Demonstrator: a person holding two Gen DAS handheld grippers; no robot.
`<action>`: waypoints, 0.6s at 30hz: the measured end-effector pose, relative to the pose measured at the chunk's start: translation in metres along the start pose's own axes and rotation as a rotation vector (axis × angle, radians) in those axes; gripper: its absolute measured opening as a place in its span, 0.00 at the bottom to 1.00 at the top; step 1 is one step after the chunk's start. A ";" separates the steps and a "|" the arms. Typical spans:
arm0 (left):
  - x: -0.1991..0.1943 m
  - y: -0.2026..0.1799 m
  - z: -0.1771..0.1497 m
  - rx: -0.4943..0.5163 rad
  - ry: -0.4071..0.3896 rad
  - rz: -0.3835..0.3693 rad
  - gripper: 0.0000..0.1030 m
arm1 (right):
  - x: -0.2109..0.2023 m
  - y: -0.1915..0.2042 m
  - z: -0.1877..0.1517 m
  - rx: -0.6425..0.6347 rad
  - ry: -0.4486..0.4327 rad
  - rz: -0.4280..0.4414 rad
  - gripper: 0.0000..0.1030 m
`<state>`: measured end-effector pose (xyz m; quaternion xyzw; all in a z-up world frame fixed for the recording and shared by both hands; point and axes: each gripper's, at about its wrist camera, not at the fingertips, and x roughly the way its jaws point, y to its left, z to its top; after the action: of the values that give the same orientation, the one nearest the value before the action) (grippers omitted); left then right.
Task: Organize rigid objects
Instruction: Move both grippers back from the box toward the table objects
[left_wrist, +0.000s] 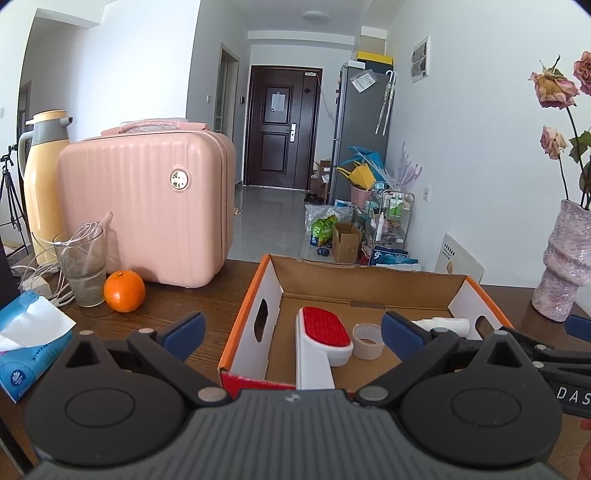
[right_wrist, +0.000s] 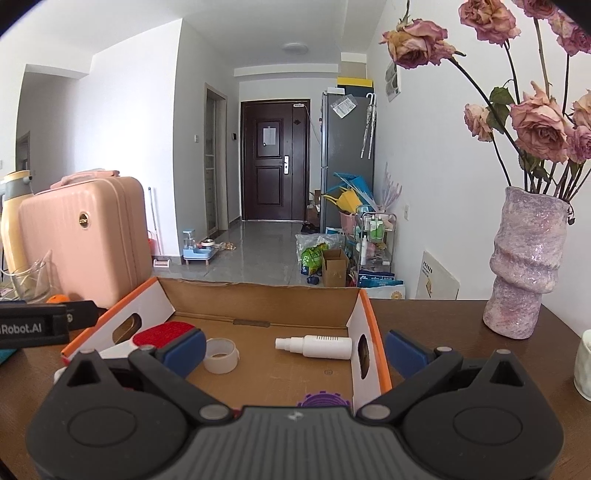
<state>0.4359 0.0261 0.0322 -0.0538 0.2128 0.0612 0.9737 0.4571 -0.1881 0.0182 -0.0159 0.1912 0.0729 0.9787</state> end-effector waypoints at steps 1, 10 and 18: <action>-0.003 0.000 -0.001 -0.002 -0.001 0.000 1.00 | -0.004 0.001 -0.002 0.000 -0.005 0.000 1.00; -0.025 0.009 -0.020 0.010 0.011 0.003 1.00 | -0.032 0.001 -0.021 -0.011 -0.011 0.008 0.99; -0.044 0.016 -0.033 0.012 0.013 -0.001 1.00 | -0.056 0.000 -0.037 -0.020 0.000 0.016 0.99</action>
<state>0.3805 0.0329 0.0195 -0.0484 0.2197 0.0590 0.9726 0.3926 -0.1975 0.0052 -0.0241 0.1904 0.0827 0.9779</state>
